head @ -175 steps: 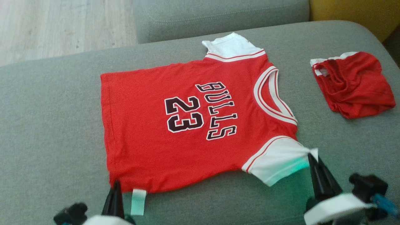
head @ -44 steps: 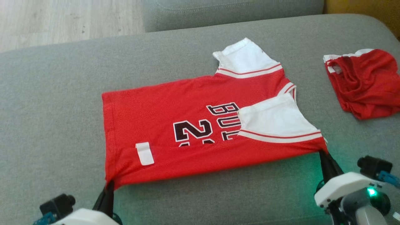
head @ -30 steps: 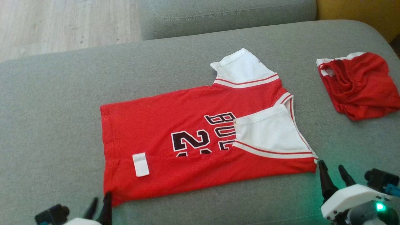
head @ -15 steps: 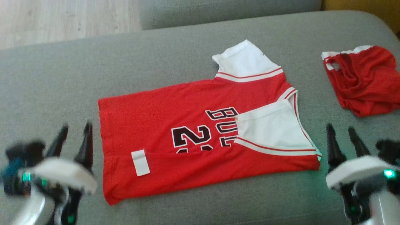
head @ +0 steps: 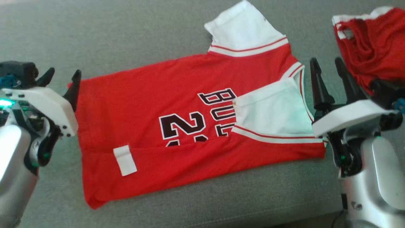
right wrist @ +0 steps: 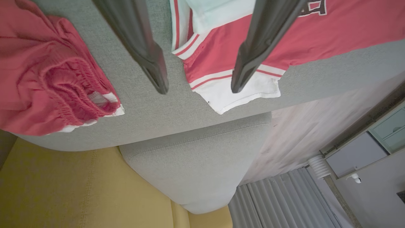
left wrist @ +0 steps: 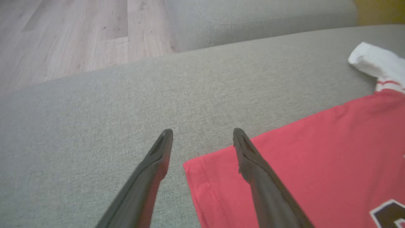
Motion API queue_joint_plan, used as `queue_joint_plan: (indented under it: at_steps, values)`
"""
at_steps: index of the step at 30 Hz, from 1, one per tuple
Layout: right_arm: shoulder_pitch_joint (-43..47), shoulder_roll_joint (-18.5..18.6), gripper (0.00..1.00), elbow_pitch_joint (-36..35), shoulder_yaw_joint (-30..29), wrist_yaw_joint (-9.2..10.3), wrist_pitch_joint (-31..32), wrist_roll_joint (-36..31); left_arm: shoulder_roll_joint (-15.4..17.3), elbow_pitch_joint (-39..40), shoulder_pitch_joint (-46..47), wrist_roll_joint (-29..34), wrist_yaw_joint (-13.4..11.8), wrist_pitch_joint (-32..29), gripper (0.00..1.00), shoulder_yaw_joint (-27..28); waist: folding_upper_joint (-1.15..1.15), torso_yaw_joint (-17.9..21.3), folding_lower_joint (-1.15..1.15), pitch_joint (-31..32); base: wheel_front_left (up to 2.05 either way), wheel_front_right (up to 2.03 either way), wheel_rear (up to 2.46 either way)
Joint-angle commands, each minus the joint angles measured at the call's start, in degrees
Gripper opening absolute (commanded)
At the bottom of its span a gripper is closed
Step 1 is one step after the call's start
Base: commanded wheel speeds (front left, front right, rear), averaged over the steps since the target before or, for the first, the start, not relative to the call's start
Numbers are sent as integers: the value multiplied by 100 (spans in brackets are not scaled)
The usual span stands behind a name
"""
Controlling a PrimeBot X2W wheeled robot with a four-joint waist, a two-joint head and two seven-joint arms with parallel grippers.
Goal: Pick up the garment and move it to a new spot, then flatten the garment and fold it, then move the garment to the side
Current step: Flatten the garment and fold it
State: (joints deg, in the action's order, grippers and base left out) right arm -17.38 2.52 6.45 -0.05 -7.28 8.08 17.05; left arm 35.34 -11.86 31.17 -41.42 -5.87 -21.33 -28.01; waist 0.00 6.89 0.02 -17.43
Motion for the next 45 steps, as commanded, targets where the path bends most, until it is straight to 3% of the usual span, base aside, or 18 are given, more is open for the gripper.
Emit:
queue_joint_plan:
  at_steps: [1, 8, 16, 17, 19, 20, 21, 22, 29, 34, 38, 45]
  values:
    - [-229, 36, 100, -214, 176, -21, -28, -54, 284, -35, 368, 22, 28, -101, 100, 236, 0, 165, -2, -301, 0, 0, 0]
    - [-409, 36, 100, -199, 245, -21, -83, -74, 319, -435, 463, -22, 12, -377, 100, 170, 0, 234, -2, -539, 0, 0, 0]
    - [-422, 36, 100, -192, 277, -21, -108, -60, 388, -373, 372, -130, 94, -622, 100, 88, 0, 228, -2, -566, 0, 0, 0]
    - [-427, 36, 100, -193, 281, -21, -108, -55, 393, -356, 354, -138, 93, -660, 96, 70, 0, 225, -2, -565, 0, 0, 0]
    - [-446, 36, 100, -191, 290, -21, -107, -47, 391, -328, 324, -150, 85, -721, 47, 37, 0, 217, -2, -569, 0, 0, 0]
    - [-461, 36, 100, -193, 301, -21, -106, -40, 381, -314, 317, -163, 81, -735, 33, 30, 0, 214, -2, -575, 0, 0, 0]
    - [-476, 36, 100, -196, 314, -21, -103, -35, 369, -301, 316, -172, 74, -734, 6, 29, 0, 211, -2, -583, 0, 0, 0]
    - [-494, 36, 100, -198, 325, -21, -95, -36, 357, -281, 322, -171, 75, -708, 0, 30, 0, 203, -2, -591, 0, 0, 0]
    - [-903, 48, 100, -81, 384, -21, 215, -297, 171, -239, 437, -119, 49, -273, 0, 92, 0, 29, -2, -615, 0, 0, 0]
    - [-1738, 345, 100, 288, 335, -21, 844, -620, -16, -81, 558, -57, 88, 3, 0, 53, 0, -310, -2, -698, 0, 0, 0]
    - [-2732, 739, 100, 1035, 319, -21, 1541, -898, -348, 67, 726, 5, 159, 222, 0, -93, 0, -768, -2, -861, 0, 0, 0]
    - [-3668, 1071, 100, 2253, 343, -21, 2203, -1049, -934, 19, 1039, 21, 295, 502, 0, -313, 0, -1347, -2, -1121, 0, 0, 0]
